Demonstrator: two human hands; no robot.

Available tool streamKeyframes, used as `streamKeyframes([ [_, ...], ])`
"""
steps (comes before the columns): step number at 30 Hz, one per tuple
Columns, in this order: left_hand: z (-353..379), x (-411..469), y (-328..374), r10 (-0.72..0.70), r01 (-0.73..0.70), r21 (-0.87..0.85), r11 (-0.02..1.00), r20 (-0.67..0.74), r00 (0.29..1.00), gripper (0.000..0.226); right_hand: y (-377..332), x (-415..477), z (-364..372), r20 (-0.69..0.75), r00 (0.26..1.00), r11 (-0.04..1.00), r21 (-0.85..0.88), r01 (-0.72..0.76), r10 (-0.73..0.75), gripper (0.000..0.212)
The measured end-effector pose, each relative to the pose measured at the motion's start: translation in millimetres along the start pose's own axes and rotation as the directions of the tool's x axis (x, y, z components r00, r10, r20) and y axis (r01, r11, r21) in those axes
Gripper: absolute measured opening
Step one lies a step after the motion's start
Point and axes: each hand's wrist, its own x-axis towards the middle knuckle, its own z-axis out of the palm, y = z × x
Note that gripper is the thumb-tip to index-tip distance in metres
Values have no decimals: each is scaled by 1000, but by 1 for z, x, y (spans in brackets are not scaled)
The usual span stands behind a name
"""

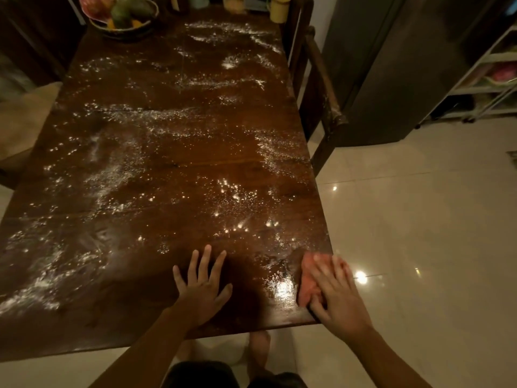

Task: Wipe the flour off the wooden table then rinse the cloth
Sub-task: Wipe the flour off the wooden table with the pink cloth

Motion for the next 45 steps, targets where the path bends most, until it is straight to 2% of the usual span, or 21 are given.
streamKeyframes([
  [3, 2, 1, 0, -21, 21, -7, 1000, -10, 1000, 82, -18, 16, 4, -22, 980, 979, 41, -198, 199, 72],
  [9, 3, 2, -1, -28, 28, -6, 1000, 8, 1000, 80, 10, -19, -1, 42, 980, 981, -15, 194, -194, 67],
  [15, 5, 1, -1, -27, 27, -9, 1000, -10, 1000, 77, -29, 62, -3, -15, 979, 978, 41, -204, 205, 62],
  [16, 4, 1, -1, -23, 23, -14, 1000, -8, 1000, 77, -41, 67, -1, 19, 986, 985, 33, -169, 168, 61],
  [18, 3, 1, -2, -21, 21, -27, 999, -1, 1000, 78, -54, 58, 1, 130, 988, 996, -25, 89, -85, 58],
  [20, 3, 2, -2, -26, 26, -32, 999, -2, 1000, 79, -49, 37, -2, 211, 914, 933, -27, 359, -346, 53],
  [22, 4, 2, -3, -23, 22, -50, 999, -11, 1000, 80, -33, 31, -8, 208, 887, 903, -31, 428, -413, 48],
  [24, 5, 1, -4, -12, 10, -66, 998, -18, 1000, 80, -22, 41, -11, 146, 948, 953, -72, 294, -282, 48],
  [26, 5, 1, -4, -4, 2, -75, 997, -20, 1000, 80, -26, 61, -10, 54, 998, 998, -47, 34, -31, 53],
  [28, 4, 1, -5, -4, 2, -75, 997, -24, 1000, 80, -48, 84, -7, -2, 988, 987, -28, -156, 156, 56],
  [29, 4, 0, -6, -5, 4, -70, 998, -26, 1000, 80, -64, 91, -4, 2, 985, 984, -36, -174, 174, 56],
  [30, 4, 0, -5, -4, 2, -61, 998, -24, 1000, 79, -75, 90, -2, 34, 993, 992, -49, -115, 117, 56],
  [32, 3, 1, -2, -9, 8, -69, 998, -16, 1000, 80, -82, 74, 2, 165, 952, 959, -75, 273, -258, 54],
  [34, 1, 1, 0, -8, 7, -110, 994, -13, 1000, 81, -67, 51, -2, 290, 746, 772, -36, 635, -599, 50],
  [35, 0, 0, -2, -5, 3, -125, 992, -15, 1000, 82, -55, 45, -5, 308, 677, 710, -8, 704, -668, 48],
  [36, 0, 0, -4, -1, -2, -135, 991, -20, 1000, 83, -43, 45, -7, 301, 671, 698, -23, 716, -678, 48],
  [38, 1, 0, -5, 7, -11, -144, 989, -28, 1000, 83, -26, 55, -9, 238, 796, 799, -110, 592, -557, 49],
  [40, 1, 0, -4, 14, -20, -151, 988, -39, 999, 82, -33, 73, -10, 103, 966, 963, -106, 248, -238, 51],
  [42, 1, 1, -4, 15, -21, -164, 986, -38, 999, 83, -66, 93, -5, 16, 997, 996, -47, -77, 78, 54],
  [43, 0, 1, -5, 15, -21, -181, 983, -35, 999, 85, -86, 100, -1, 10, 990, 990, -23, -139, 139, 55],
  [45, -4, 1, -8, 8, -21, -246, 969, -55, 998, 89, -114, 100, 6, 80, 997, 1000, -17, 11, -10, 53],
])
